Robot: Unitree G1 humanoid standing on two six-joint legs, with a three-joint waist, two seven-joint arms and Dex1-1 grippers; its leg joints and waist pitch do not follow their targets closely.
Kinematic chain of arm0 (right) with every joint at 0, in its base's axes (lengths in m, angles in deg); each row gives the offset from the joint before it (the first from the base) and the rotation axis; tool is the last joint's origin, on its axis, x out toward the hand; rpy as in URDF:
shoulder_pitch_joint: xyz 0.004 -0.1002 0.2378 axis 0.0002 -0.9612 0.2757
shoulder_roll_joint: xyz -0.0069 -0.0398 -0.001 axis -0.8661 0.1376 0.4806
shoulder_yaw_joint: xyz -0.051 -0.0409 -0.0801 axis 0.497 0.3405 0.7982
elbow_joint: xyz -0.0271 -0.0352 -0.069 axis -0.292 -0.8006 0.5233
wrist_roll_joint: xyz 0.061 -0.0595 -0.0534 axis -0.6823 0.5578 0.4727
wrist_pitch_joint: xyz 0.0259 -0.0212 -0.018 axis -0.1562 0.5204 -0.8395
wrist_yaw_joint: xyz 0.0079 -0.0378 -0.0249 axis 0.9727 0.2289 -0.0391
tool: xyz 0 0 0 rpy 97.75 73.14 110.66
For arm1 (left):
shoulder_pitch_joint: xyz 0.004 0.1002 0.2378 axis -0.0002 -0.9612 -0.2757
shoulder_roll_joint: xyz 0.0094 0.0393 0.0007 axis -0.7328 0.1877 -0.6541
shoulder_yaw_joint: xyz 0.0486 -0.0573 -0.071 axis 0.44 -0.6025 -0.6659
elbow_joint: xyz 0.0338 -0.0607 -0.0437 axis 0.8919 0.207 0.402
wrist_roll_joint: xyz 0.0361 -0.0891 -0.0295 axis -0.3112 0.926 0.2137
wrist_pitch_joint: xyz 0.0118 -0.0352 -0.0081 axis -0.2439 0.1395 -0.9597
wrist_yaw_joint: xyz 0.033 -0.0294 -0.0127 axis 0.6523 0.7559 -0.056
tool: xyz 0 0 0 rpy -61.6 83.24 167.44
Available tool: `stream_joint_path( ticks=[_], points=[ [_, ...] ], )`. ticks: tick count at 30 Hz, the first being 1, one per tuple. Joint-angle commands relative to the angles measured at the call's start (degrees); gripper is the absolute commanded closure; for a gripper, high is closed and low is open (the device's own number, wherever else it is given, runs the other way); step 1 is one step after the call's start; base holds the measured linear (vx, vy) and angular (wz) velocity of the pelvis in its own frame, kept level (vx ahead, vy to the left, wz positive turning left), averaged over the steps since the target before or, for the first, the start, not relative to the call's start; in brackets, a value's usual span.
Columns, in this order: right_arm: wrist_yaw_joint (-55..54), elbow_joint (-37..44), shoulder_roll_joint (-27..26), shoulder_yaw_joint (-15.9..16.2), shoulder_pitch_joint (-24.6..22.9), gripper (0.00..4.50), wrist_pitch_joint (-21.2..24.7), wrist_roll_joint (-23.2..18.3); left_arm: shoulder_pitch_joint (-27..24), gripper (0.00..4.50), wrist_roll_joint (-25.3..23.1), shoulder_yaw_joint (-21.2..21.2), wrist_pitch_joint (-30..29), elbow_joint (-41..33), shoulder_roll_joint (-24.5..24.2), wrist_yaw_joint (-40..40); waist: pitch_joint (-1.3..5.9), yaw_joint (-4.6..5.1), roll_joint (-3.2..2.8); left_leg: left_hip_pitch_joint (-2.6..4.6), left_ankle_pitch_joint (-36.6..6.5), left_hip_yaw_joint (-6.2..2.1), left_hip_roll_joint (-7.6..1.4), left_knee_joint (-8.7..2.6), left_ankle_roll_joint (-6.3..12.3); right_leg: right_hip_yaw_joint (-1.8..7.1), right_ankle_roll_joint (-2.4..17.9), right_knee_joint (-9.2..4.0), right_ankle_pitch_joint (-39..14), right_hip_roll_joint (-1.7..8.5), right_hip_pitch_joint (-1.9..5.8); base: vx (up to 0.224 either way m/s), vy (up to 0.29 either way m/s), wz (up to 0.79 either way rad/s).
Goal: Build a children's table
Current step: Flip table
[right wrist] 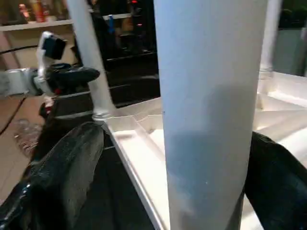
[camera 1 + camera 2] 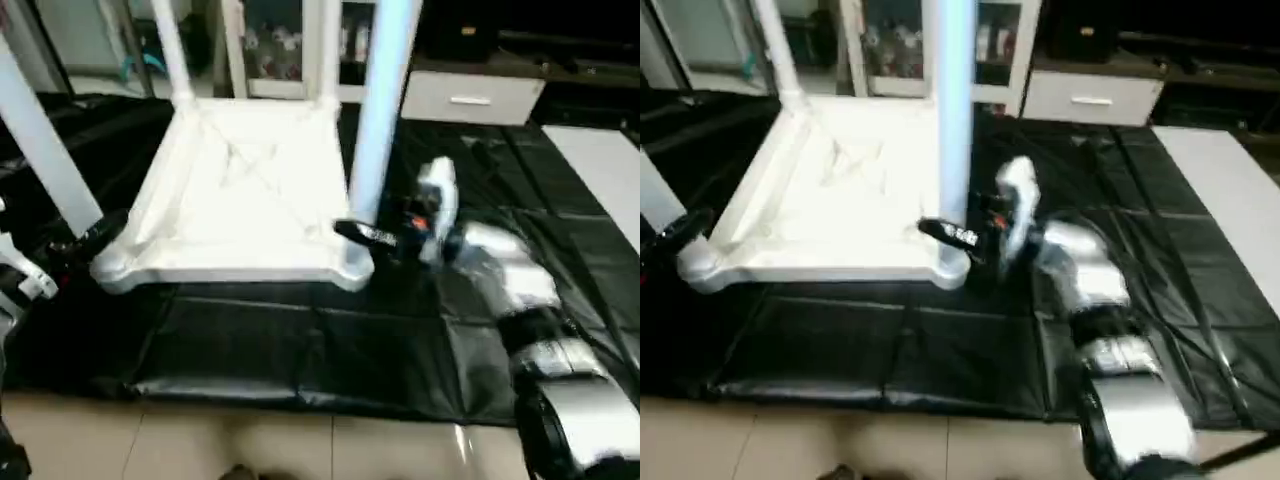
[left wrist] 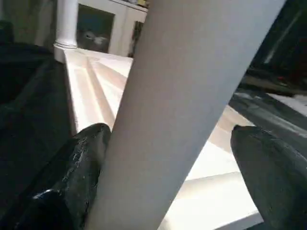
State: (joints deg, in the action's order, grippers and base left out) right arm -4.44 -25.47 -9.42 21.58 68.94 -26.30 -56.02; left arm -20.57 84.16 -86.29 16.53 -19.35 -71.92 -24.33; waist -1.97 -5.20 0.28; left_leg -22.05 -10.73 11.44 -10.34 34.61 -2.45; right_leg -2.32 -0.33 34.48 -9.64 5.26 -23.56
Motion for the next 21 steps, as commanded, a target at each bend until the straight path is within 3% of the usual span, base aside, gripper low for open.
stream_joint_path(
  ticks=[1, 3, 4, 9, 11, 13, 15, 18, 21],
  points=[
    [2.7, 7.0, -1.0, 3.5, -1.8, 0.02, 3.5, -1.8, 0.9, 0.01, 1.3, 1.8, -0.5, -3.5, 0.0, 3.0, 3.37, 0.03, -1.46, 2.13, -14.4, -0.88, -2.84, -5.00, 0.02, 1.47, 15.3, -2.22, -4.1, 2.21, 2.17, 0.000, 0.000, 0.00],
    [2.9, 9.2, -0.9, 3.7, -2.8, 0.02, 4.5, -2.5, 0.7, 0.01, 1.8, 1.7, -1.3, -4.0, -0.1, 3.5, 3.36, 0.11, -1.43, 2.07, -15.5, -0.91, -2.83, -5.10, -0.22, 1.40, 15.3, -2.25, -5.5, 2.29, 2.07, 0.000, 0.000, 0.00],
    [2.5, 10.8, -1.0, 3.9, -3.7, 0.02, 5.1, -2.8, 0.5, 0.01, 1.8, 1.6, -1.1, -4.2, -0.2, 3.5, 3.26, 0.13, -1.90, 2.11, -17.0, -0.99, -2.87, -5.21, -0.93, 1.43, 15.2, -2.37, -7.5, 2.39, 1.92, 0.000, 0.000, 0.00],
    [-0.8, 13.7, -1.7, 3.8, -5.9, 0.02, 4.5, -1.8, -0.5, 0.01, 0.7, 0.9, 1.1, -4.9, 0.1, 1.3, 3.12, 0.32, -1.75, 2.13, -19.5, -1.23, -2.96, -5.59, -2.86, 1.53, 13.9, -2.64, -9.9, 2.44, 1.71, 0.000, 0.000, 0.00],
    [-8.5, 12.5, -2.4, 1.7, -6.1, 0.02, 0.2, 1.7, -2.1, 0.01, 0.1, 0.7, 1.8, -8.2, 1.3, -1.1, 3.06, 0.45, -1.83, 2.13, -19.9, -1.27, -3.06, -5.66, -3.76, 1.71, 13.8, -2.72, -10.3, 2.72, 1.42, 0.000, 0.000, 0.00],
    [-13.0, 14.3, -2.8, -1.1, -6.6, 0.02, 1.1, 0.6, -4.3, 0.01, 0.1, 0.4, 2.0, -12.6, 3.0, -3.6, 3.02, 0.72, -1.65, 2.24, -20.1, -1.32, -3.01, -5.76, -4.31, 1.92, 13.2, -2.93, -10.6, 2.73, 1.61, 0.000, 0.000, 0.00],
    [-13.6, 14.8, -2.9, -1.8, -6.7, 0.02, 1.7, -0.1, -4.9, 0.01, 0.1, 0.3, 2.1, -13.8, 3.5, -4.3, 3.07, 0.66, -1.58, 2.34, -20.0, -1.17, -2.78, -5.59, -3.76, 1.87, 12.7, -3.05, -10.8, 2.47, 1.55, 0.000, 0.000, 0.00],
    [-14.8, 25.0, -2.7, -3.5, -11.3, 0.02, 6.5, -3.9, -8.6, 0.01, -0.7, -0.6, 2.2, -20.6, 6.9, -10.8, 2.97, 0.56, -0.89, 2.05, -19.1, -1.30, -3.04, -5.74, -2.49, 1.89, 11.5, -3.13, -10.0, 2.41, 1.95, 0.000, 0.000, 0.00],
    [-15.8, 30.4, -2.6, -3.6, -14.2, 0.02, 8.1, -5.5, -10.2, 0.01, -1.8, -1.1, 2.9, -23.5, 8.5, -14.8, 2.99, 0.78, -1.01, 1.83, -17.9, -1.31, -2.78, -5.66, -1.52, 1.87, 10.8, -3.29, -10.6, 2.34, 1.87, 0.000, 0.000, 0.00]
  ],
)
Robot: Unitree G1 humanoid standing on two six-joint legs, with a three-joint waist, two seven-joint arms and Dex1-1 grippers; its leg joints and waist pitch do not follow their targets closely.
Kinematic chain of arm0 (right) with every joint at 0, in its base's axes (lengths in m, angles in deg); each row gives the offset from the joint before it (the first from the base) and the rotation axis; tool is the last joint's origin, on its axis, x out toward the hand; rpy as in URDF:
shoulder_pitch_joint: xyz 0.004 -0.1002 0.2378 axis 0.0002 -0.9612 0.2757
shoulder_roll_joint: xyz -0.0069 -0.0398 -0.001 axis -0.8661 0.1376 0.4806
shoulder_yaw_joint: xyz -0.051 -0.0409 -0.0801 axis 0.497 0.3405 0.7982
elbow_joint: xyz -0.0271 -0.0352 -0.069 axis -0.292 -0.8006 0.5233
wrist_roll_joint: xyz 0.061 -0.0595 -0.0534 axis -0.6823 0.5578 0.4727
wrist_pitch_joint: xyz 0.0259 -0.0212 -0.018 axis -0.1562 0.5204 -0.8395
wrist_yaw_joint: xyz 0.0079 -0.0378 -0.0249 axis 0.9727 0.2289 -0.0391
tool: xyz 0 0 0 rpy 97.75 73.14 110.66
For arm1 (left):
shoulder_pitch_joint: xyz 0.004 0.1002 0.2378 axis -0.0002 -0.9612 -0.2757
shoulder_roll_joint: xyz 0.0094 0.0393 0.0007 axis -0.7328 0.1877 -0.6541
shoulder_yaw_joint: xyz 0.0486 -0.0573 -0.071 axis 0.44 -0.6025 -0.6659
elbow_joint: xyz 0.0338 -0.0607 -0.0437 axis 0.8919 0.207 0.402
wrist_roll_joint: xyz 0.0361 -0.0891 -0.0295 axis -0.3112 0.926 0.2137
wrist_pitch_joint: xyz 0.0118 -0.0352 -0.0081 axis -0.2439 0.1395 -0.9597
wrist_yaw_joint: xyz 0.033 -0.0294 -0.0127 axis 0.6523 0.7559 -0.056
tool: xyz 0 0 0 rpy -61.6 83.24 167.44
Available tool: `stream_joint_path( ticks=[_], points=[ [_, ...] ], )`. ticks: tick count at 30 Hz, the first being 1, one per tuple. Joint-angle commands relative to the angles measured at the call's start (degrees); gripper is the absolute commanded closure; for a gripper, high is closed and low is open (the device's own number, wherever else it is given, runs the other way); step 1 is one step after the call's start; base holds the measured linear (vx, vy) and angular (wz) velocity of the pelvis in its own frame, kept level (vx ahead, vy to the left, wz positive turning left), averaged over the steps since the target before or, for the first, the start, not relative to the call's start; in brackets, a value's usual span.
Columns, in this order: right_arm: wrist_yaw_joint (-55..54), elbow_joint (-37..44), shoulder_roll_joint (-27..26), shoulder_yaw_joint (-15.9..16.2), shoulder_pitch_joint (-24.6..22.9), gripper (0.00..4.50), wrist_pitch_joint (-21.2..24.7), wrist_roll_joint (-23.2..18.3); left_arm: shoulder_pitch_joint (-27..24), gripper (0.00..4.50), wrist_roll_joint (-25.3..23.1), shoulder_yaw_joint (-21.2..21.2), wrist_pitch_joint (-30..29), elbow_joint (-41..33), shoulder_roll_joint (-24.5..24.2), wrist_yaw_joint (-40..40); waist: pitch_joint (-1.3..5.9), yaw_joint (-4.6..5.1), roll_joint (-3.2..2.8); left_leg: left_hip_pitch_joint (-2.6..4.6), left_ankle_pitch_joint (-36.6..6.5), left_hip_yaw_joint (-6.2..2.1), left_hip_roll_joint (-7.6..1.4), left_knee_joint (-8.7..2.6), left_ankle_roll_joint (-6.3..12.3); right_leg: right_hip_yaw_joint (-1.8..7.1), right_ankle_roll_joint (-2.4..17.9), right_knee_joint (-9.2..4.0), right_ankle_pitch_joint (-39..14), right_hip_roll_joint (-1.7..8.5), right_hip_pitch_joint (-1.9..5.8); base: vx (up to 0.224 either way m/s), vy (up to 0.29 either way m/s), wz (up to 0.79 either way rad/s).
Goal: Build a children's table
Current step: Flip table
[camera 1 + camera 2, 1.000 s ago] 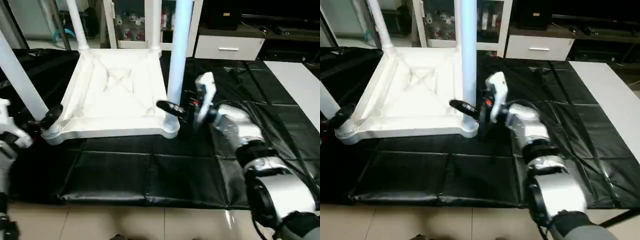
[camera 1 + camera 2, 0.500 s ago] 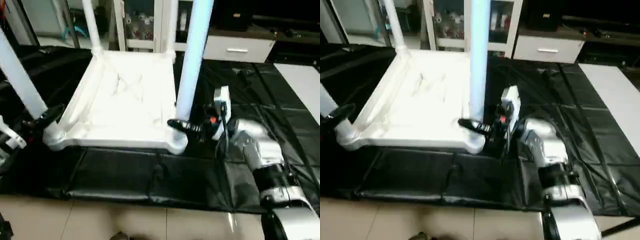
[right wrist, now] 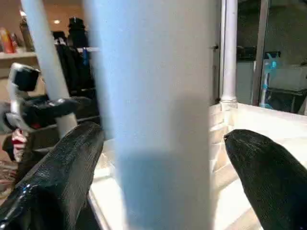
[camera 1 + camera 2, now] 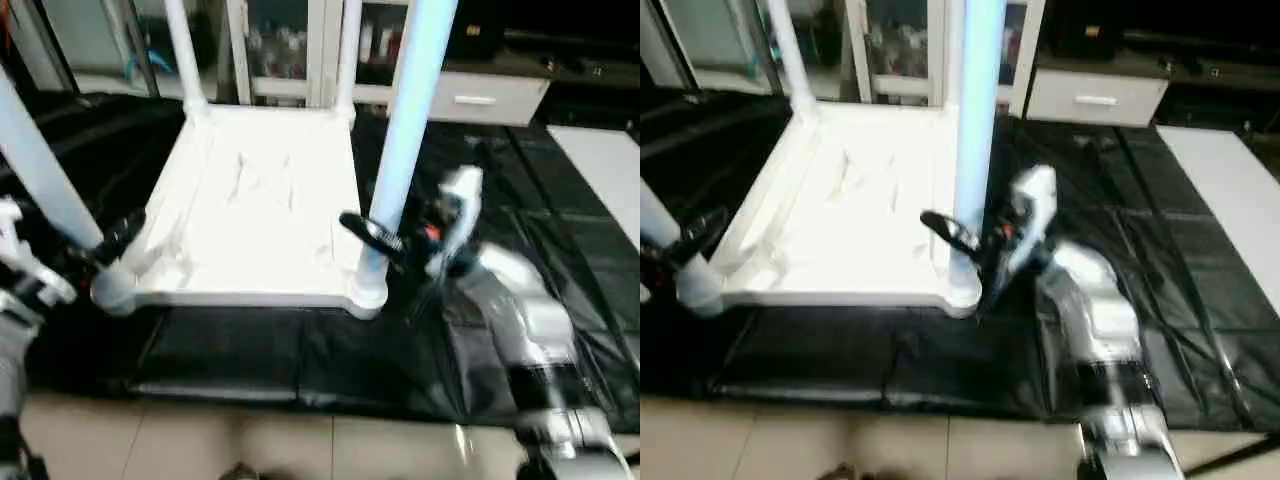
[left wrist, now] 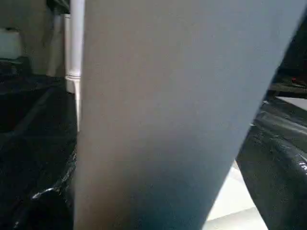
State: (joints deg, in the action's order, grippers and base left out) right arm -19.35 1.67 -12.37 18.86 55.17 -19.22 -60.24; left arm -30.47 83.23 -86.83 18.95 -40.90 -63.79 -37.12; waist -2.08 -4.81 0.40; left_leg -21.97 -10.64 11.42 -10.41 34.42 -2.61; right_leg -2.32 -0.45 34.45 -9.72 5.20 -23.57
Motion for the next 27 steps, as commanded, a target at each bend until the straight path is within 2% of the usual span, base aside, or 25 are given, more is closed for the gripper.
stream_joint_path(
  ticks=[1, 2, 5, 8, 10, 11, 12, 13, 14, 15, 18, 22, 24, 25, 26, 27],
  points=[
    [-1.8, 6.3, 0.3, -1.0, -2.1, 0.02, 2.0, -2.5, -1.2, 0.01, -0.7, -1.1, 0.7, -4.0, 1.4, -3.9, 2.94, 0.37, -0.85, 1.75, -18.6, -1.27, -2.77, -5.52, -1.56, 1.92, 10.4, -3.51, -12.0, 2.42, 1.78, 0.000, 0.000, 0.00],
    [-2.5, 8.3, 0.3, -1.1, -3.3, 0.02, 2.6, -3.3, -1.8, 0.01, -0.6, -1.4, 0.9, -5.4, 2.1, -5.1, 2.83, 0.30, -0.68, 1.75, -19.2, -1.39, -2.93, -5.68, -1.78, 1.98, 9.6, -3.67, -13.5, 2.44, 1.82, 0.000, 0.000, 0.00],
    [-4.8, 15.5, 0.2, -1.0, -7.2, 0.02, 6.2, -5.7, -3.7, 0.01, -2.7, -1.3, 1.7, -9.2, 3.6, -9.6, 2.67, 0.38, -0.76, 1.81, -20.9, -1.56, -2.92, -5.86, -2.20, 2.00, 8.1, -4.11, -16.7, 2.30, 1.51, 0.000, 0.000, 0.00],
    [-6.1, 18.0, -0.1, -1.1, -8.7, 0.02, 7.1, -5.8, -4.2, 0.01, -4.3, -0.9, 1.5, -10.4, 4.0, -12.0, 2.70, 0.42, -0.78, 1.88, -21.2, -1.64, -2.81, -5.85, -2.96, 2.02, 7.0, -4.14, -16.3, 2.15, 1.29, 0.000, 0.000, 0.00],
    [-9.6, 19.6, -1.3, -2.4, -9.6, 0.02, 6.6, -5.7, -4.8, 0.01, -5.7, 0.2, 1.6, -11.9, 4.0, -12.8, 2.65, 0.44, -0.75, 1.84, -21.6, -1.65, -2.75, -5.88, -3.21, 2.06, 6.9, -4.19, -17.0, 2.22, 1.19, 0.000, 0.000, 0.00],
    [-12.1, 20.8, -2.1, -3.5, -10.2, 0.02, 6.4, -6.1, -5.5, 0.01, -6.6, 1.0, 2.3, -13.6, 4.3, -13.2, 2.68, 0.41, -1.66, 1.92, -21.7, -1.80, -2.72, -5.89, -3.57, 2.10, 6.8, -4.05, -16.8, 2.27, 1.05, 0.000, 0.000, 0.00],
    [-14.5, 22.8, -2.5, -4.6, -11.2, 0.02, 6.7, -7.0, -6.6, 0.01, -7.4, 1.8, 2.5, -15.9, 5.0, -14.0, 2.66, 0.68, -1.31, 1.88, -21.8, -1.73, -2.84, -5.98, -3.91, 2.07, 6.6, -4.29, -16.0, 2.10, 1.10, 0.000, 0.000, 0.00],
    [-15.1, 23.7, -2.4, -5.0, -11.7, 0.02, 7.1, -7.5, -7.1, 0.01, -7.7, 2.1, 2.2, -17.0, 5.2, -14.6, 2.66, 0.68, -1.31, 1.88, -21.8, -1.73, -2.84, -5.98, -3.91, 2.07, 6.6, -4.29, -16.0, 2.10, 1.10, 0.000, 0.000, 0.00],
    [-16.0, 25.5, -2.2, -5.4, -12.9, 0.02, 8.0, -8.4, -8.2, 0.01, -8.3, 2.7, 1.5, -19.1, 5.8, -15.8, 2.72, 0.51, -1.84, 2.09, -21.4, -1.71, -2.86, -5.91, -4.14, 2.07, 6.8, -4.10, -13.5, 1.93, 1.10, 0.000, 0.000, 0.00],
    [-16.3, 26.9, -1.9, -5.3, -13.9, 0.02, 8.5, -8.4, -9.0, 0.01, -8.5, 2.9, 1.6, -20.4, 6.2, -16.4, 2.67, 0.55, -1.88, 1.99, -21.7, -1.66, -2.79, -5.97, -4.01, 2.05, 6.8, -4.15, -13.4, 1.82, 1.17, 0.000, 0.000, 0.00],
    [-16.9, 29.9, -1.3, -5.3, -16.8, 0.02, 9.3, -8.1, -11.1, 0.01, -8.5, 3.0, 2.4, -23.9, 8.0, -17.9, 2.66, 0.46, -1.66, 1.69, -21.3, -1.64, -2.70, -5.91, -3.72, 2.03, 6.6, -4.26, -12.6, 1.86, 1.45, 0.000, 0.000, 0.00],
    [-17.4, 31.0, -0.9, -5.3, -19.4, 0.02, 9.4, -7.3, -13.8, 0.01, -8.4, 3.3, 2.6, -26.8, 9.8, -19.3, 2.35, 0.67, -1.59, 1.57, -23.4, -1.82, -2.63, -5.96, -3.48, 2.07, 5.8, -4.77, -17.5, 2.03, 1.29, 0.000, 0.000, 0.00],
    [-18.3, 31.9, -0.5, -4.8, -20.7, 0.02, 9.8, -7.4, -14.9, 0.01, -10.2, 2.4, 2.8, -26.6, 11.3, -22.8, 2.25, 0.88, -1.47, 1.45, -24.3, -1.88, -2.60, -6.00, -3.51, 2.04, 5.3, -5.00, -19.2, 2.01, 1.35, 0.000, 0.000, 0.00],
    [-19.0, 33.2, 0.0, -3.9, -21.5, 0.02, 10.2, -7.6, -15.2, 0.01, -10.3, 1.3, 3.0, -26.5, 12.6, -25.1, 2.24, 0.87, -1.26, 1.54, -24.4, -1.93, -2.59, -5.90, -3.45, 2.08, 4.6, -5.11, -20.0, 2.01, 1.27, 0.000, 0.000, 0.00],
    [-19.0, 33.7, 0.0, -3.4, -21.8, 0.02, 10.4, -7.7, -15.1, 0.01, -10.9, 0.7, 3.3, -26.0, 13.0, -26.5, 2.22, 1.13, -0.98, 1.29, -24.1, -1.98, -2.51, -5.93, -3.28, 2.02, 4.3, -5.14, -20.3, 1.95, 1.39, 0.000, 0.000, 0.00],
    [-19.0, 34.0, 0.0, -2.9, -22.1, 0.02, 10.5, -7.6, -15.0, 0.01, -11.0, 0.2, 3.4, -25.7, 13.4, -27.5, 2.25, 1.14, -1.09, 1.31, -24.0, -2.01, -2.45, -5.91, -3.17, 2.00, 4.1, -5.15, -20.6, 1.96, 1.37, 0.000, 0.000, 0.00]
  ],
)
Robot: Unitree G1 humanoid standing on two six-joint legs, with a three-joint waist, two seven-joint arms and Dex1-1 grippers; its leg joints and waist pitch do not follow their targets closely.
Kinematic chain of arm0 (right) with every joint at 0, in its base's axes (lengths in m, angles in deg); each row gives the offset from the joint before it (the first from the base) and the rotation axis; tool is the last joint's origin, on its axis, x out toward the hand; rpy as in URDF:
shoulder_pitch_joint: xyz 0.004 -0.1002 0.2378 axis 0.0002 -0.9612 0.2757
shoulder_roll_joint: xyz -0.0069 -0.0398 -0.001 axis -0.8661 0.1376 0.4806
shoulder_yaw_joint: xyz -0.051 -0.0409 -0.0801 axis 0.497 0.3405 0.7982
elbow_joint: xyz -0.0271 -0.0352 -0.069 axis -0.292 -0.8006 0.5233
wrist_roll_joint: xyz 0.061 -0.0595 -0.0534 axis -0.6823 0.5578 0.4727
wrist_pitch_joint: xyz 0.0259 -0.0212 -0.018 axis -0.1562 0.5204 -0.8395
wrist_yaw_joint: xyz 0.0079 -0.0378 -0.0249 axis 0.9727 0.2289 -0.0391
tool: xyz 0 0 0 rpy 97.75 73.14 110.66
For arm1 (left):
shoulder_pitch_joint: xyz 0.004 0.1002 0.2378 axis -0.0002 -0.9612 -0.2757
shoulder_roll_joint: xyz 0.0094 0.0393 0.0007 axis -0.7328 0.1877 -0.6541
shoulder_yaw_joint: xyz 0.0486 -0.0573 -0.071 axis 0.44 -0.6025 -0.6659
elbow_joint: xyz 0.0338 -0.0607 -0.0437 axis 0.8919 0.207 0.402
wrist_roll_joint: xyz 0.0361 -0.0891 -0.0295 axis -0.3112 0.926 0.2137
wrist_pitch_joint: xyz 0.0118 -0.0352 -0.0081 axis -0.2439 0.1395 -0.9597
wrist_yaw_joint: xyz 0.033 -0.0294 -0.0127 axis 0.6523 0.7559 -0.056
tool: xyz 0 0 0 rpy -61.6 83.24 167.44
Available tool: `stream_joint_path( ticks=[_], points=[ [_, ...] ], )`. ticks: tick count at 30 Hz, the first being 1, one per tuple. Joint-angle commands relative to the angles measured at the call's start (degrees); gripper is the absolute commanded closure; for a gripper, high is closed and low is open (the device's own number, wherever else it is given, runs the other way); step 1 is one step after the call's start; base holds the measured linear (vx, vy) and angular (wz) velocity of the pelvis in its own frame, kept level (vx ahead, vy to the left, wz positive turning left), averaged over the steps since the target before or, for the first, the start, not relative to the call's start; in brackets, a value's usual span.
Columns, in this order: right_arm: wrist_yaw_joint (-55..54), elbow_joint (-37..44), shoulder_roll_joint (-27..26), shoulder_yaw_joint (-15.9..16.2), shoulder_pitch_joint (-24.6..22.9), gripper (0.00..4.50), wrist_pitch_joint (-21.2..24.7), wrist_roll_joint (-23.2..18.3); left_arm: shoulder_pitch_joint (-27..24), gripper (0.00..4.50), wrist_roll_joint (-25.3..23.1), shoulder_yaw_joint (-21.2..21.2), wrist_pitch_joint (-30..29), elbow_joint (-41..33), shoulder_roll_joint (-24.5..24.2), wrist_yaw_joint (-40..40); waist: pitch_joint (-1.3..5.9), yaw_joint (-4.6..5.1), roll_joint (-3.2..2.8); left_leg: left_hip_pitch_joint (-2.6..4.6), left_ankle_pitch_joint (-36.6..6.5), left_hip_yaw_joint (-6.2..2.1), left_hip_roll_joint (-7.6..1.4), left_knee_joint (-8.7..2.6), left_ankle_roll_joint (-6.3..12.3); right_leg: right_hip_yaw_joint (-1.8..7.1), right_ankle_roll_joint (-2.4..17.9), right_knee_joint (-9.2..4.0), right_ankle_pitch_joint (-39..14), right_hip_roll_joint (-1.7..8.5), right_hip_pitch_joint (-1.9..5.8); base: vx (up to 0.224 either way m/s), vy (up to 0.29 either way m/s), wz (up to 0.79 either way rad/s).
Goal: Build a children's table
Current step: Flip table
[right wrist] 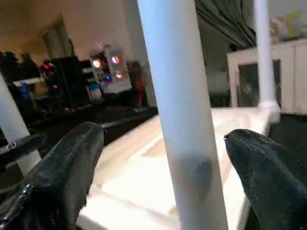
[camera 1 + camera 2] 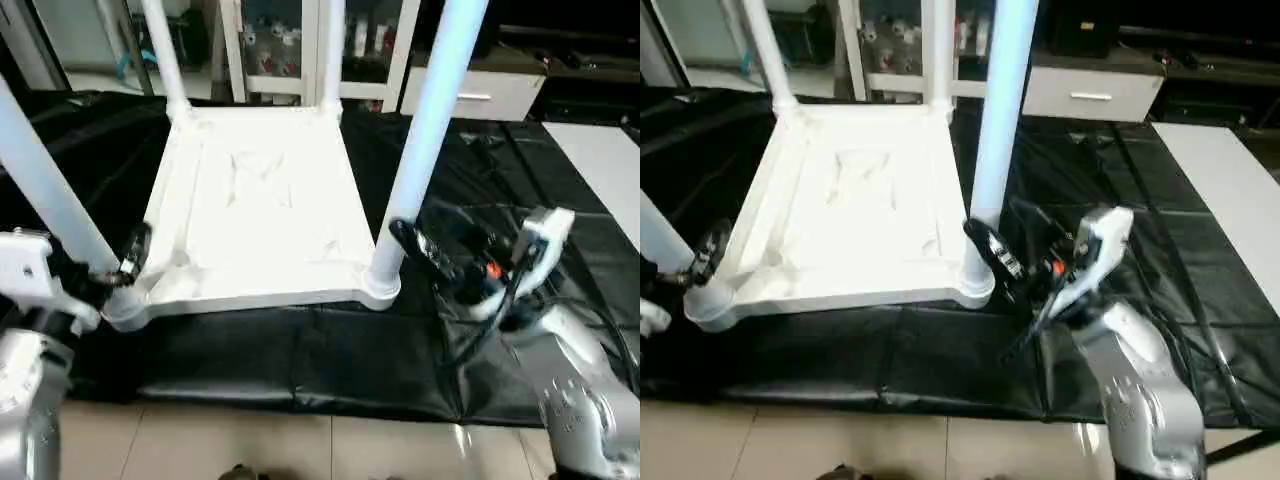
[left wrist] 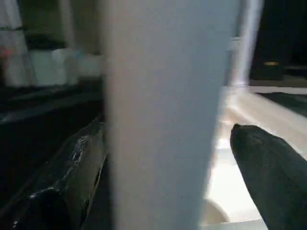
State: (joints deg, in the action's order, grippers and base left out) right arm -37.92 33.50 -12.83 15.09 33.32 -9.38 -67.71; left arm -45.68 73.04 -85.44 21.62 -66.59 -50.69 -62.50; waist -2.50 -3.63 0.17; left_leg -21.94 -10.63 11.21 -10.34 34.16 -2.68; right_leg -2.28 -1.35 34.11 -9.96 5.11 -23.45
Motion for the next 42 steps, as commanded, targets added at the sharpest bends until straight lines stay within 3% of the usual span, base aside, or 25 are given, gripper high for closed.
stream_joint_path(
  ticks=[1, 3, 6, 10, 15, 17, 20, 25, 27, 30, 32, 37, 41, 42],
  points=[
    [-0.2, 2.3, 0.4, 1.4, -0.5, 0.02, 0.7, 0.0, 0.4, 0.01, -0.5, -1.7, 1.4, 0.3, 0.8, -2.5, 2.59, 0.13, -0.95, 1.32, -24.2, -1.88, -2.49, -5.62, -2.98, 1.97, 4.7, -4.98, -21.2, 2.10, 1.08, 0.000, 0.000, 0.00],
    [-0.3, 2.7, 0.2, 2.1, -0.9, 0.02, 0.7, 0.1, 0.5, 0.01, -0.8, -2.1, 0.8, 0.1, 1.4, -4.0, 2.55, 0.35, -0.63, 1.23, -24.8, -1.98, -2.49, -5.62, -2.89, 1.91, 4.1, -5.19, -22.7, 2.07, 1.04, 0.000, 0.000, 0.00],
    [-0.7, 3.3, 0.1, 2.7, -1.6, 0.02, 0.7, 0.4, 0.7, 0.01, -0.4, -2.0, 0.0, -0.7, 1.5, -4.9, 2.56, 0.44, -0.63, 1.29, -24.7, -2.04, -2.50, -5.59, -2.88, 1.96, 3.8, -5.22, -23.2, 2.06, 0.90, 0.000, 0.000, 0.00],
    [-1.5, 4.1, 0.6, 2.8, -2.4, 0.02, 0.7, 0.0, 1.7, 0.01, -1.5, -2.5, 0.9, -0.4, 1.7, -7.0, 2.67, 0.47, -0.85, 1.31, -24.0, -2.01, -2.47, -5.56, -2.95, 1.97, 4.0, -4.97, -20.7, 1.91, 0.92, 0.000, 0.000, 0.00],
    [-2.0, 4.5, 0.9, 2.8, -2.7, 0.02, 0.6, 0.3, 2.2, 0.01, -2.1, -3.2, 1.1, 0.3, 1.7, -8.6, 2.79, 0.44, -0.69, 1.15, -22.3, -1.91, -2.48, -5.43, -2.49, 1.99, 4.5, -4.75, -18.3, 1.91, 1.18, 0.000, 0.000, 0.00],
    [-5.4, 2.9, -0.6, 2.1, -1.0, 0.02, -1.7, 2.4, 2.7, 0.01, -1.7, -2.4, 1.4, 0.2, 1.6, -7.9, 2.81, 0.53, -0.37, 1.11, -21.6, -1.82, -2.42, -5.40, -2.41, 1.98, 4.9, -4.67, -17.9, 1.90, 1.15, 0.000, 0.000, 0.00],
    [-7.6, 1.7, -1.7, 1.2, 0.6, 0.02, -3.1, 3.4, 3.0, 0.01, -1.7, -1.2, 1.3, -0.5, 1.6, -7.4, 2.77, 0.65, -0.57, 1.31, -22.3, -1.84, -2.41, -5.42, -2.92, 1.99, 5.0, -4.72, -19.3, 1.97, 0.90, 0.000, 0.000, 0.00],
    [-8.1, -0.7, -1.4, 2.1, 2.3, 0.02, -3.5, 4.6, 3.4, 0.01, -2.1, 0.0, 1.4, -0.2, 1.8, -7.5, 2.95, 0.73, -0.55, 1.28, -21.5, -1.80, -2.41, -5.40, -3.14, 1.98, 5.0, -4.42, -16.3, 1.76, 1.15, 0.000, 0.000, 0.00],
    [-8.2, -5.6, -0.8, 4.4, 5.2, 0.02, -3.1, 7.1, 4.4, 0.19, -2.5, 0.4, 1.8, 1.1, 1.6, -7.7, 2.97, 0.83, 0.00, 1.21, -21.5, -1.68, -2.34, -5.32, -3.05, 1.96, 5.4, -4.43, -16.5, 1.80, 1.22, 0.000, 0.000, 0.00],
    [-9.6, -11.0, -0.6, 6.1, 8.1, 0.40, -2.8, 10.0, 5.5, 0.55, -3.0, 0.5, 1.9, 2.2, 1.4, -8.0, 3.04, 1.02, -0.15, 1.26, -20.7, -1.71, -2.22, -5.16, -3.22, 1.97, 6.0, -4.28, -16.9, 1.93, 1.11, 0.000, 0.000, 0.00],
    [-10.7, -15.1, -1.0, 6.3, 10.4, 0.45, -3.2, 11.3, 6.1, 0.66, -3.3, 0.6, 1.8, 2.7, 1.1, -8.3, 3.09, 1.13, 0.13, 1.13, -20.1, -1.63, -2.21, -5.13, -2.98, 1.97, 6.3, -4.14, -16.1, 1.91, 1.29, 0.000, 0.000, 0.00],
    [-10.3, -18.6, -1.6, 6.6, 12.3, 0.92, -4.6, 11.6, 6.2, 1.12, -3.3, 0.4, 1.8, 2.9, 1.0, -8.9, 3.28, 1.07, -0.05, 1.23, -18.4, -1.52, -2.36, -5.03, -2.51, 1.92, 7.4, -3.78, -12.1, 1.79, 1.51, 0.000, 0.000, 0.00],
    [-9.8, -22.6, -2.3, 6.4, 15.2, 1.30, -6.5, 11.5, 6.4, 1.49, -3.6, 0.5, 1.5, 3.2, 0.7, -8.8, 3.19, 1.04, 0.12, 1.18, -19.1, -1.46, -2.32, -5.05, -2.36, 1.90, 7.7, -3.87, -13.7, 1.90, 1.54, 0.000, 0.000, 0.00],
    [-9.6, -23.2, -2.4, 6.4, 15.7, 1.37, -6.7, 11.3, 6.5, 1.67, -3.7, 0.6, 1.3, 3.4, 0.6, -8.8, 3.19, 1.04, -0.09, 1.21, -19.4, -1.51, -2.33, -5.07, -2.46, 1.91, 7.7, -3.86, -14.2, 1.95, 1.49, 0.000, 0.000, 0.00]
  ],
)
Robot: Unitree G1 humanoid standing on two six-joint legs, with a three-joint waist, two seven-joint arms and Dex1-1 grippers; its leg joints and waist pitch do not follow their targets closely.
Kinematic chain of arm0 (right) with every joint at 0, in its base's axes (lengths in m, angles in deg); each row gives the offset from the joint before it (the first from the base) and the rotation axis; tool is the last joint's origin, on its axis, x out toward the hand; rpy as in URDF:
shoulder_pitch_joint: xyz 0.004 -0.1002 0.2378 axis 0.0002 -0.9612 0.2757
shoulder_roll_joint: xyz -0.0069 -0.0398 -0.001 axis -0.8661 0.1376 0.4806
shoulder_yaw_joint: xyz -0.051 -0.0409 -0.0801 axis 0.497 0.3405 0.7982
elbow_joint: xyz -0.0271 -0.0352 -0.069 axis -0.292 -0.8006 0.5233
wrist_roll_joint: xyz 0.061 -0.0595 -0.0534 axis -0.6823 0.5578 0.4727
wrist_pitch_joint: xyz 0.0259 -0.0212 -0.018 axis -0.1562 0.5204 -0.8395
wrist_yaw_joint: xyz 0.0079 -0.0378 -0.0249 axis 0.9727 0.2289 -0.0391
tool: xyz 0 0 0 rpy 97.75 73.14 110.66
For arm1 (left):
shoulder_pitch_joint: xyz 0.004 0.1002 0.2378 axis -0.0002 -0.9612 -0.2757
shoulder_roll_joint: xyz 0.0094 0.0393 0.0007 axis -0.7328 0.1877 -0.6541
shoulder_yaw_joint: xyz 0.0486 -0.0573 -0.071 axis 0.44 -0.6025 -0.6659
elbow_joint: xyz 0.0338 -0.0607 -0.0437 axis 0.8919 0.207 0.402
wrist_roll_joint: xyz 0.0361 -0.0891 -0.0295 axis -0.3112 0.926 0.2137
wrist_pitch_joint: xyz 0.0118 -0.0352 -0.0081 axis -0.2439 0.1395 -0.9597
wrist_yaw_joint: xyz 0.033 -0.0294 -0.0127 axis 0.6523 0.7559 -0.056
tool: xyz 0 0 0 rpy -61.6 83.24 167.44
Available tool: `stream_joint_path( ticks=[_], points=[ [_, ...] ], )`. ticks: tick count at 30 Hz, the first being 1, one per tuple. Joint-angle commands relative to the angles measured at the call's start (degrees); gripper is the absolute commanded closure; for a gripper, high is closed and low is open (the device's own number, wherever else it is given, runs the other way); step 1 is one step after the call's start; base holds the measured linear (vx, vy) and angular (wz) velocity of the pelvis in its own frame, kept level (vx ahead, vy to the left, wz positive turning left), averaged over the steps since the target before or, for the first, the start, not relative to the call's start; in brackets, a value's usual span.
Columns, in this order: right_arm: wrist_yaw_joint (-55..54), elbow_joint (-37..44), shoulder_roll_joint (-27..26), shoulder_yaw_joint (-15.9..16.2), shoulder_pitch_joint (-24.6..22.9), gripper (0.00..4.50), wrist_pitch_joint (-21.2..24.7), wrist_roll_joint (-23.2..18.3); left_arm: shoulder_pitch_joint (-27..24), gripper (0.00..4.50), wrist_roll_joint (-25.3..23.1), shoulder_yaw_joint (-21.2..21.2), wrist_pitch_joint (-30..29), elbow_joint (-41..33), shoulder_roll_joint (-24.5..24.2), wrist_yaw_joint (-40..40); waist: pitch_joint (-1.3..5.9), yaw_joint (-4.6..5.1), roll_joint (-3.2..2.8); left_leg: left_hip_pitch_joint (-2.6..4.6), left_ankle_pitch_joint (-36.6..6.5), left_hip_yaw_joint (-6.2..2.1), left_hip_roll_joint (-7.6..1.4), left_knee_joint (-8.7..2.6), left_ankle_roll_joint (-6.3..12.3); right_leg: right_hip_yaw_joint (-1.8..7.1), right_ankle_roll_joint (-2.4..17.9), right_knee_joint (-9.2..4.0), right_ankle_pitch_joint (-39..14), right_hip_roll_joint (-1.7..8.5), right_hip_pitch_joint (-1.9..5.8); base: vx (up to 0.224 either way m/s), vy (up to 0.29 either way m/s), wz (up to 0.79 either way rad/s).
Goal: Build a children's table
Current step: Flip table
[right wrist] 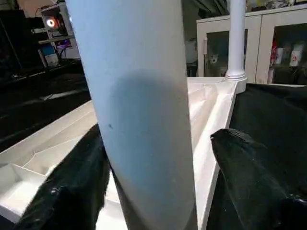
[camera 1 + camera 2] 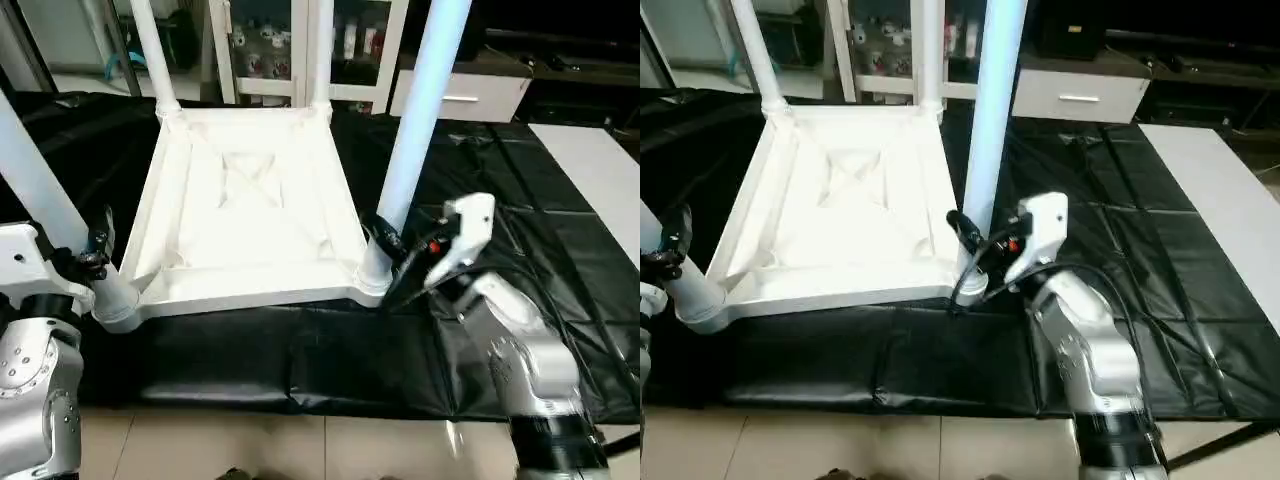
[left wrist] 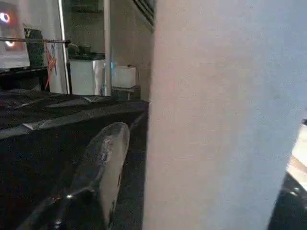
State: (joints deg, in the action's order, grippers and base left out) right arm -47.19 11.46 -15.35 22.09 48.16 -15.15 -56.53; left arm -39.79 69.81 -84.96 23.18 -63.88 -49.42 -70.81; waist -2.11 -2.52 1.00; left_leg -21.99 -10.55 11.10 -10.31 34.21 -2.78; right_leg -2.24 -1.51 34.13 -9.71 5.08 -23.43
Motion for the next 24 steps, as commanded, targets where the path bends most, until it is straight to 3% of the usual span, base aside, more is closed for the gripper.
stream_joint_path(
  ticks=[1, 12, 15, 17, 21, 22, 23, 24],
  points=[
    [-0.4, -1.2, 0.1, -0.6, 0.9, 1.48, -1.0, 0.1, 0.6, 1.67, -0.5, 0.2, -0.2, 0.7, -0.7, -0.5, 2.78, 0.00, -0.83, 1.31, -20.1, -1.39, -2.36, -5.11, -2.47, 1.86, 7.6, -4.05, -15.4, 1.98, 1.41, 0.000, 0.000, 0.00],
    [-1.8, 2.1, -1.3, -2.4, -2.0, 2.48, -3.5, -1.0, 2.7, 2.52, -2.0, 2.4, -0.6, 2.8, -0.8, -0.7, 2.86, -0.06, -1.28, 1.65, -21.0, -1.42, -2.42, -5.17, -3.07, 1.88, 7.2, -4.15, -14.9, 1.78, 1.13, 0.000, 0.000, 0.00],
    [-3.0, 5.4, -1.1, -3.6, -4.8, 2.54, -3.5, -1.1, 4.5, 2.57, -2.1, 4.0, 0.1, 4.7, -0.4, -0.2, 2.90, -0.52, -1.44, 1.74, -20.6, -1.39, -2.44, -5.21, -3.23, 1.91, 7.1, -4.08, -13.8, 1.67, 1.21, 0.000, 0.000, 0.00],
    [-3.6, 7.2, -0.8, -4.5, -6.4, 2.56, -3.5, -1.4, 5.7, 2.59, -2.4, 5.0, 0.3, 5.5, 0.1, 0.1, 2.83, -1.16, -1.59, 2.33, -20.5, -1.11, -2.49, -5.11, -3.37, 2.04, 7.0, -4.21, -12.8, 1.52, 0.76, 0.000, 0.000, 0.00],
    [-5.1, 10.3, -0.3, -6.0, -8.8, 2.57, -3.2, -1.6, 7.9, 2.60, -2.8, 6.5, 0.8, 7.3, 0.9, 0.6, 3.01, -1.93, -1.39, 1.89, -19.0, -1.24, -2.49, -5.19, -3.51, 1.98, 6.8, -3.76, -11.0, 1.75, 1.34, 0.000, 0.000, 0.00],
    [-5.5, 11.2, -0.1, -6.4, -9.4, 2.58, -3.1, -1.5, 8.6, 2.60, -2.9, 7.0, 1.0, 8.1, 1.0, 0.8, 3.06, -1.89, -2.18, 1.86, -18.7, -1.33, -2.45, -5.19, -3.74, 2.00, 6.7, -3.64, -10.6, 1.80, 1.37, 0.000, 0.000, 0.00],
    [-6.1, 12.3, 0.2, -6.8, -10.2, 2.58, -3.3, -1.2, 9.5, 2.60, -3.1, 7.6, 1.3, 9.0, 1.3, 0.9, 3.03, -1.75, -1.66, 1.82, -19.1, -1.25, -2.38, -5.15, -3.71, 1.94, 6.5, -3.81, -10.7, 1.72, 1.42, 0.000, 0.000, 0.00],
    [-6.4, 12.6, 0.2, -7.0, -10.4, 2.58, -3.3, -1.1, 9.8, 2.60, -3.2, 7.8, 1.4, 9.2, 1.4, 0.9, 3.03, -1.70, -1.57, 1.67, -19.0, -1.31, -2.32, -5.21, -3.65, 1.94, 6.4, -3.83, -11.0, 1.76, 1.60, 0.000, 0.000, 0.00]
  ],
)
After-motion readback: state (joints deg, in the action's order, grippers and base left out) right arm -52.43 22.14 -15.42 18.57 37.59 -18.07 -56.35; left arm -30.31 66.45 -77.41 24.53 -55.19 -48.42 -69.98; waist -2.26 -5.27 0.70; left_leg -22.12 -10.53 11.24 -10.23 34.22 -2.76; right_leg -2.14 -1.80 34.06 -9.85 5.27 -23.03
